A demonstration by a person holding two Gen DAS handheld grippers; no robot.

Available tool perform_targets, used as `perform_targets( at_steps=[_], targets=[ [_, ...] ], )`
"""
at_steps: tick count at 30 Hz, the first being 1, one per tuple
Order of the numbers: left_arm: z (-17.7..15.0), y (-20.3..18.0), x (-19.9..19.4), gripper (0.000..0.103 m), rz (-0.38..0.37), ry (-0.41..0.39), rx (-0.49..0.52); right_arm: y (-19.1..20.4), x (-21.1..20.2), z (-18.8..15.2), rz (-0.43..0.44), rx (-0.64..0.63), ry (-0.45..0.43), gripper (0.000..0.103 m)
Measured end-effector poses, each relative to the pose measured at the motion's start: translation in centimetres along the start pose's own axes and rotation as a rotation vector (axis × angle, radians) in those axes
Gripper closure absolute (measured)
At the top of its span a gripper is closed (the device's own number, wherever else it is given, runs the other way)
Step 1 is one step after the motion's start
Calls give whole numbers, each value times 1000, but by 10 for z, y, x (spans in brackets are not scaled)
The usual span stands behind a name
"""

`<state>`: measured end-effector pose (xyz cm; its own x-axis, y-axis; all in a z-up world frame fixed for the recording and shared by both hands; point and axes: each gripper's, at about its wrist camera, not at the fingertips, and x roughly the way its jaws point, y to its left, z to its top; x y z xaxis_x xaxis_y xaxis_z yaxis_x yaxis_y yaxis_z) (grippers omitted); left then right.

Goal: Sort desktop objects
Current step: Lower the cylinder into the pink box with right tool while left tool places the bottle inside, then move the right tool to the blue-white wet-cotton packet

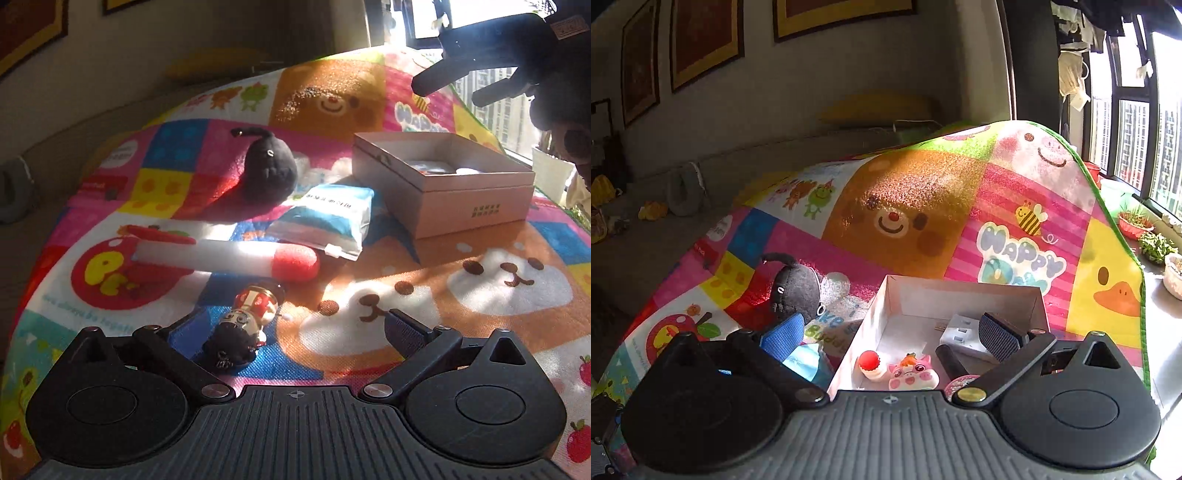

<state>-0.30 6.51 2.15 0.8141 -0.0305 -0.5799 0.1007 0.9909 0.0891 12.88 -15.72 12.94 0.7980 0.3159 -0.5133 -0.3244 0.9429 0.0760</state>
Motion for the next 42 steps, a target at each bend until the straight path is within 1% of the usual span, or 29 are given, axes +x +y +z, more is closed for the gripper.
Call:
perform_targets(
  at_steps=[3,5,6,7,8,9,10,12,14,16,18,19,22,24,26,29,32,35,37,40,41,42],
  targets=[
    [-7,6,2,0,-5,2,-34,42,20,-13,34,-83,43,2],
    [-9,6,5,0,-5,14,-38,66,33,-21,40,-150,60,7],
    [-8,6,7,0,-13,18,-40,75,38,-23,44,-177,65,16],
    [-8,6,7,0,-15,15,-41,88,45,-24,53,-215,78,28],
    [-9,5,7,0,-15,14,-38,97,53,-24,61,-245,91,34],
    [-9,4,7,0,-15,13,-34,105,61,-23,65,-266,102,45],
    [-9,3,6,0,-14,9,-31,113,72,-22,64,-285,114,50],
    [-10,3,5,0,-14,-2,-32,124,98,-18,37,-302,125,50],
    [-11,4,2,0,-16,-15,-41,126,124,-15,22,-287,167,50],
    [-11,6,1,0,-27,-20,-55,125,142,-15,26,-273,223,50],
    [-11,9,2,0,-39,-16,-73,122,148,-19,47,-255,276,51],
    [-10,11,3,0,-46,-13,-83,120,144,-23,79,-249,299,51],
    [-11,14,2,0,-65,-22,-100,120,116,-39,118,-298,305,51],
    [-11,13,0,0,-71,-34,-96,117,90,-50,121,-338,281,51],
    [-11,11,0,0,-63,-31,-81,107,65,-59,122,-344,266,50],
    [-10,7,2,0,-59,-18,-58,89,34,-74,153,-340,271,50],
    [-8,2,1,0,-58,-19,-28,73,7,-92,153,-347,278,49],
    [-7,-4,-3,0,-68,-26,0,58,-15,-107,100,-362,247,48],
    [-4,-8,-5,0,-85,-27,14,47,-23,-113,44,-365,229,46],
    [-2,-15,-6,0,-91,-19,41,26,-25,-122,-99,-372,203,40],
    [-2,-17,-5,0,-79,-12,49,19,-24,-124,-140,-370,197,39],
    [-2,-19,-3,0,-62,-3,51,11,-24,-125,-185,-360,191,34]
  ],
)
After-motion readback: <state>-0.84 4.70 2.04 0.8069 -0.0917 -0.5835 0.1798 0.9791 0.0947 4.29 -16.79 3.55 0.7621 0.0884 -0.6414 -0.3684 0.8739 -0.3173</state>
